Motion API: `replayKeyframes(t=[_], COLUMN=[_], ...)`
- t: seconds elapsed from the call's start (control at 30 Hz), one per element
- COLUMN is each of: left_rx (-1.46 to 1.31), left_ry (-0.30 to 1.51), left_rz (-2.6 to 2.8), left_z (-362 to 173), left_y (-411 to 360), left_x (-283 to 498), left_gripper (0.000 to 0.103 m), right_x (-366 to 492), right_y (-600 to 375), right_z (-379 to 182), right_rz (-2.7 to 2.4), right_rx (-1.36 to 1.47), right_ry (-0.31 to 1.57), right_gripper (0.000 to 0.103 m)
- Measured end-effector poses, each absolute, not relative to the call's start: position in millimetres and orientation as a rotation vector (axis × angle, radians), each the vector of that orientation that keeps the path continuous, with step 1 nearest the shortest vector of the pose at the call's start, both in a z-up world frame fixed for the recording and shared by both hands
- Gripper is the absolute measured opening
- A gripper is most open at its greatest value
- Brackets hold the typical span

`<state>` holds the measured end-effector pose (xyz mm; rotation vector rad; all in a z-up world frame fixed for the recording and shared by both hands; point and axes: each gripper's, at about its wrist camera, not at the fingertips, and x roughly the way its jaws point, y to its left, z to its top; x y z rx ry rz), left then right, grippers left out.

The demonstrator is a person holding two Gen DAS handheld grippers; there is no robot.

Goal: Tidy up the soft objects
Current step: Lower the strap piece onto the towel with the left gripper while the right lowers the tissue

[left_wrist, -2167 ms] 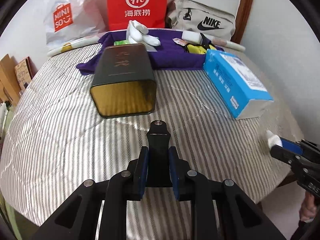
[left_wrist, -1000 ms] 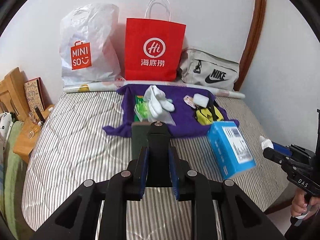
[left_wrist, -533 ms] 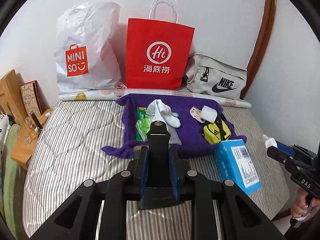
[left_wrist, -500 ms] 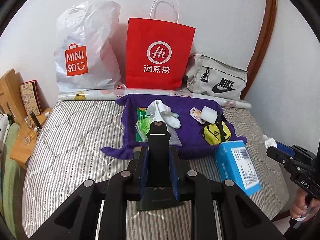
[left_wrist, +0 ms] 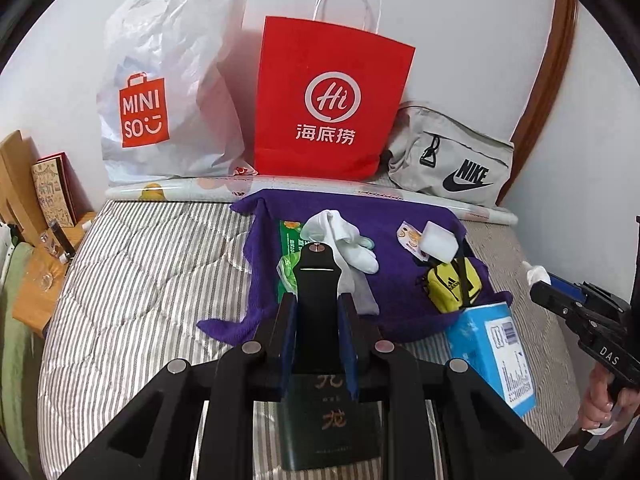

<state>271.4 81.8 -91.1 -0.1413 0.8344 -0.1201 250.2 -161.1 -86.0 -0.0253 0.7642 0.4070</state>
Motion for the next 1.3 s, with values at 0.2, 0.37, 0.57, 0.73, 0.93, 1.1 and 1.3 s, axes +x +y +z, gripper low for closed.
replayKeyframes(t=[0.2,0.37,0.57,0.73,0.93,1.1,1.3], left_rx=[-0.142,-0.164,-0.177,-0.205,-0.230,-0.250,-0.255], left_ry=[0.859,0.870,0.888,0.905,0.929,0.944,0.980], left_rz=[-0.119,-0.126,-0.125,-0.135,-0.134,-0.140,-0.155], left_z=[-99.9,-107.2,-117.0,-127.1,-140.0,-147.5,-161.9], left_y=[84.6,88.7,92.9,95.9,98.5,100.3,97.5], left_x=[292.6,312.4,337.5,353.8,371.9,381.8,392.2], left_gripper=[0.020,0.020,0.020,0.020,0.020,0.020,0.020], right_x=[279.9,299.3,316.6,329.4,343.9,352.5,359.8], right_y=[-157.1,-155.2,-149.8,-147.8,-145.8,-137.7,-131.3], right_z=[-104.3,-119.9,-132.4,-143.7,-154.5,-161.1,-167.4], right_rz=[0.399,0.390,0.387,0.378,0.377,0.388,0.389], right_rx=[-0.025,-0.025,-0.035,-0.016,-0.005,-0.027,-0.050], right_ry=[0.812,0.848,0.880,0.916,0.946,0.969,0.986], right_gripper=[0.026,0.026,0.026,0.026,0.026,0.027,0.027])
